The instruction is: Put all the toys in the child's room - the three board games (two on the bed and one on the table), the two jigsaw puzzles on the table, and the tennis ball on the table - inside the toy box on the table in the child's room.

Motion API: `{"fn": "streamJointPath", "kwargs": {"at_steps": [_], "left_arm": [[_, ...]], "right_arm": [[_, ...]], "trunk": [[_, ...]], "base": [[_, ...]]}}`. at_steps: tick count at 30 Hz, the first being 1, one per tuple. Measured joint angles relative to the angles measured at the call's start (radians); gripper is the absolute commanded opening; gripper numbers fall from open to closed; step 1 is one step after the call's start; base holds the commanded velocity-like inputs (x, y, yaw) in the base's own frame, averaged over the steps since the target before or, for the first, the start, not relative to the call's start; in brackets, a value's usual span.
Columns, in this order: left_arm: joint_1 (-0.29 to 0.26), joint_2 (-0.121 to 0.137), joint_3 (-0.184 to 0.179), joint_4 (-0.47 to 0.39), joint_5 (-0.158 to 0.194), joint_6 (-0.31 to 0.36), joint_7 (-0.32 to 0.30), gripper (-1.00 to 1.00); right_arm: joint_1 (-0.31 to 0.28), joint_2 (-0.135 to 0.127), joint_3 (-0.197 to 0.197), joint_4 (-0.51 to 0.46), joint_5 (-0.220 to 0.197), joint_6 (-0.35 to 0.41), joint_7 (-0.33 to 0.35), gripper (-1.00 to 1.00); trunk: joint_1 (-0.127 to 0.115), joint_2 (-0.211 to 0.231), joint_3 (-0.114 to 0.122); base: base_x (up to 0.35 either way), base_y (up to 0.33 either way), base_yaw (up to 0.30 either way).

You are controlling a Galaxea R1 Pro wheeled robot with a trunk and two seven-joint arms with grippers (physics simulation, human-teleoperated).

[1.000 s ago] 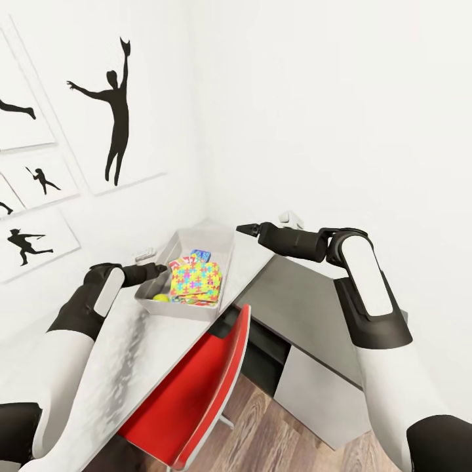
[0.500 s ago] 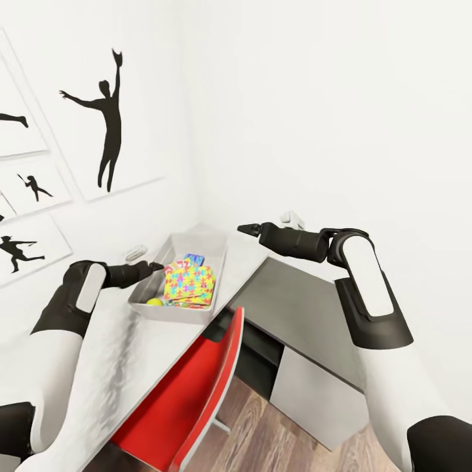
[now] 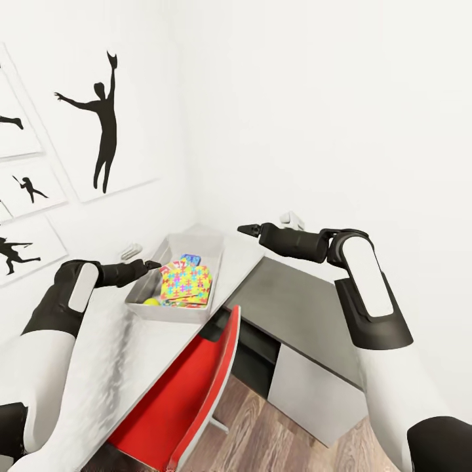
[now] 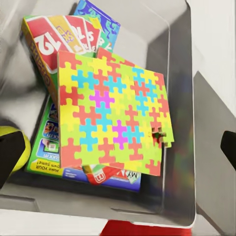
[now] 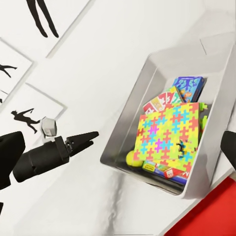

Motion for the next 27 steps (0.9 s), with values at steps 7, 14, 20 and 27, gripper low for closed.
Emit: {"fn": "streamJointPath", "kwargs": {"at_steps": [7,14,20,27], "left_arm": [[0.000,0.007,0.000,-0.008,0.001,0.000,-0.001,1.00],[0.001,0.019,-0.002,-0.065,0.002,0.001,-0.014,1.00],[0.001,0.020,-0.002,-0.086,0.002,0.001,-0.043,1.00],[0.002,0.020,-0.002,-0.090,0.002,0.001,-0.046,1.00]], "right_arm": [[0.005,0.000,-0.001,0.001,0.000,0.000,0.001,1.00],[0.005,0.000,-0.002,0.002,0.000,0.002,0.001,1.00],[0.007,0.000,-0.002,0.003,0.000,0.002,0.002,1.00],[0.007,0.000,-0.002,0.003,0.000,0.003,0.003,1.00]], "trunk": [[0.000,0.000,0.007],[0.000,0.000,0.016],[0.000,0.000,0.023],[0.000,0.000,0.031]], "base": [[-0.270,0.110,-0.181],[-0.199,0.207,-0.205],[-0.028,0.142,-0.207],[-0.003,0.016,-0.207]]}}
